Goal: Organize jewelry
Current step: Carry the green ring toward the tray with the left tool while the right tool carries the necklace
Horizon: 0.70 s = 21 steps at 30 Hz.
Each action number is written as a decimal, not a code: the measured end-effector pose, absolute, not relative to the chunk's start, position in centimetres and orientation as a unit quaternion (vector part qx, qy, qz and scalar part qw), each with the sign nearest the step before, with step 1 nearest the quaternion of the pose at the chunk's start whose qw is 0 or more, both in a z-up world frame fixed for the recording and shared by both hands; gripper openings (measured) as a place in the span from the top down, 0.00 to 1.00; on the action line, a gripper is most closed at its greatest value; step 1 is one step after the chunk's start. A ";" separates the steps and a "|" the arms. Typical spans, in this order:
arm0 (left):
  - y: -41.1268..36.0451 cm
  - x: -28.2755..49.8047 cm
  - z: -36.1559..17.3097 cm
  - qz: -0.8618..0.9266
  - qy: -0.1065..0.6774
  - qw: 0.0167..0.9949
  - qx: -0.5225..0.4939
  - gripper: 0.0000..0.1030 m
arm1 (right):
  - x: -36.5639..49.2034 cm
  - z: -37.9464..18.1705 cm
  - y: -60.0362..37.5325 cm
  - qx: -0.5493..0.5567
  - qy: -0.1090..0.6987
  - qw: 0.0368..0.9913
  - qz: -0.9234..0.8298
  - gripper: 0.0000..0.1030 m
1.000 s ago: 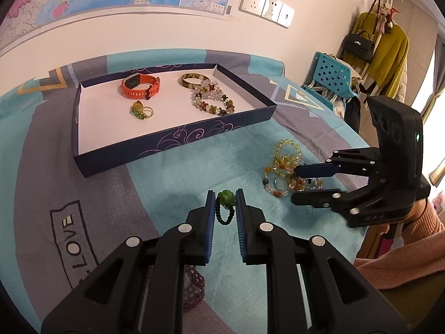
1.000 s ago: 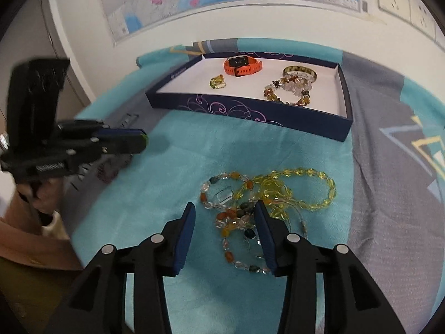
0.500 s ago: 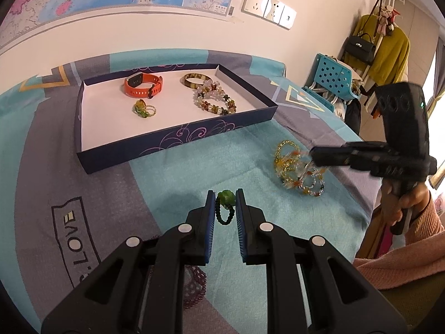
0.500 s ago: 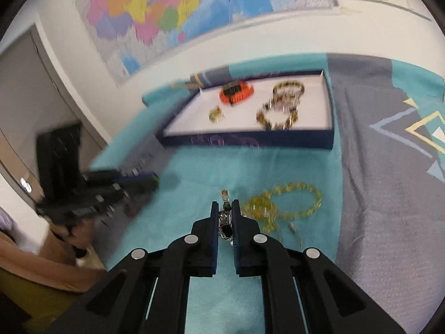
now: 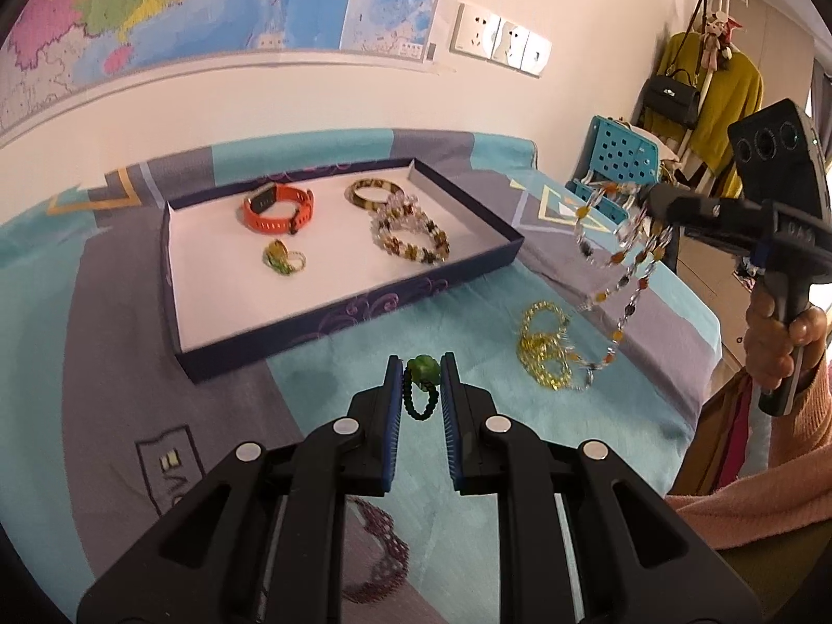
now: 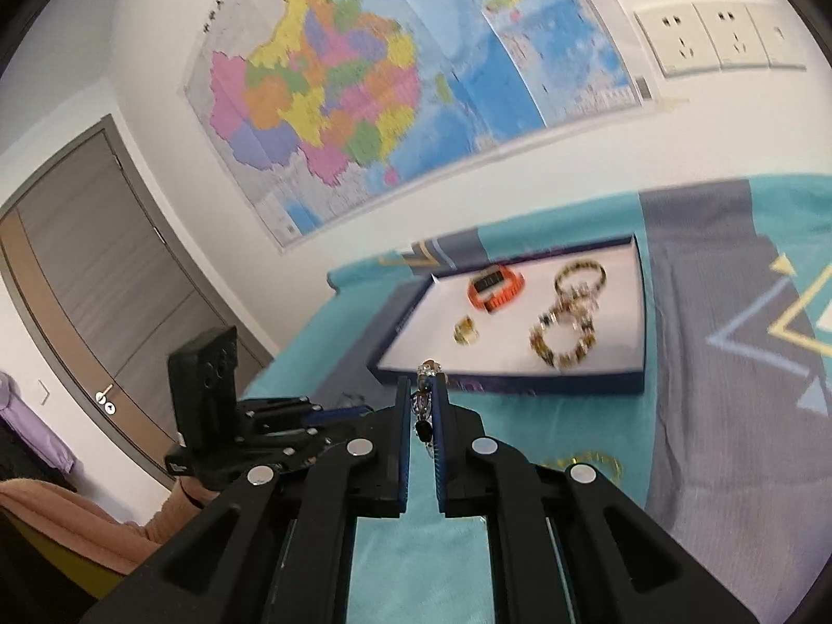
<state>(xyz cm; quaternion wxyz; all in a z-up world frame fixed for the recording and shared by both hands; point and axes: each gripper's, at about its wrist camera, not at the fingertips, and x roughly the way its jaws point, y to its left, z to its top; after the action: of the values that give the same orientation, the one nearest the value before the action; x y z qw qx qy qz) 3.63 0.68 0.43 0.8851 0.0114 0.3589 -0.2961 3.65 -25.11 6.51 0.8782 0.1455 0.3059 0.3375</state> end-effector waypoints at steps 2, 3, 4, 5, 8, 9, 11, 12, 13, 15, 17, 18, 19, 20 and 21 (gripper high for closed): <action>0.8 4.0 0.9 -0.294 0.354 0.888 0.013 0.85 | 4.0 7.3 -25.1 0.146 0.297 0.878 0.345 0.94; 0.8 4.2 1.1 -0.293 0.352 0.889 0.013 0.85 | 4.2 7.7 -25.0 0.145 0.292 0.880 0.347 0.94; 0.8 4.3 1.3 -0.292 0.350 0.890 0.015 0.85 | 4.5 8.1 -24.9 0.141 0.289 0.881 0.346 0.94; 0.8 4.4 1.5 -0.291 0.348 0.891 0.017 0.85 | 4.7 8.4 -24.8 0.139 0.286 0.882 0.347 0.94; 0.8 5.1 2.1 -0.287 0.341 0.895 0.021 0.85 | 5.6 9.1 -24.7 0.136 0.279 0.884 0.349 0.94; 0.9 5.4 2.3 -0.285 0.339 0.896 0.022 0.85 | 5.9 9.3 -24.6 0.135 0.277 0.886 0.347 0.94; 0.9 5.9 2.6 -0.283 0.337 0.898 0.023 0.85 | 6.5 9.8 -24.6 0.131 0.273 0.888 0.346 0.94; 1.0 6.4 2.8 -0.282 0.336 0.899 0.022 0.85 | 6.8 10.0 -24.6 0.130 0.271 0.890 0.344 0.94; 1.1 6.7 2.9 -0.279 0.335 0.900 0.023 0.85 | 7.1 10.3 -24.6 0.129 0.269 0.891 0.344 0.94; 1.2 7.5 3.1 -0.273 0.334 0.902 0.025 0.85 | 7.6 10.6 -24.6 0.126 0.265 0.894 0.339 0.94; 1.2 8.3 3.3 -0.271 0.335 0.902 0.026 0.85 | 8.2 10.8 -24.5 0.126 0.263 0.895 0.337 0.94; 1.2 8.8 3.3 -0.267 0.335 0.903 0.028 0.85 | 8.7 11.0 -24.5 0.125 0.262 0.897 0.334 0.94; 1.2 9.0 3.3 -0.264 0.336 0.904 0.030 0.85 | 9.0 11.0 -24.5 0.125 0.262 0.897 0.333 0.94; 1.1 9.4 3.2 -0.262 0.337 0.904 0.031 0.85 | 9.4 11.1 -24.4 0.125 0.261 0.898 0.331 0.94; 1.1 9.8 3.2 -0.260 0.338 0.904 0.031 0.85 | 9.7 11.1 -24.4 0.126 0.261 0.898 0.331 0.94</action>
<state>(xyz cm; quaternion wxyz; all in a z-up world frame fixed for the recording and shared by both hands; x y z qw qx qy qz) 9.83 1.12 3.19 0.9038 0.0312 0.3385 -0.2599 9.68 -24.38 11.10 0.8979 0.1256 0.2615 0.3313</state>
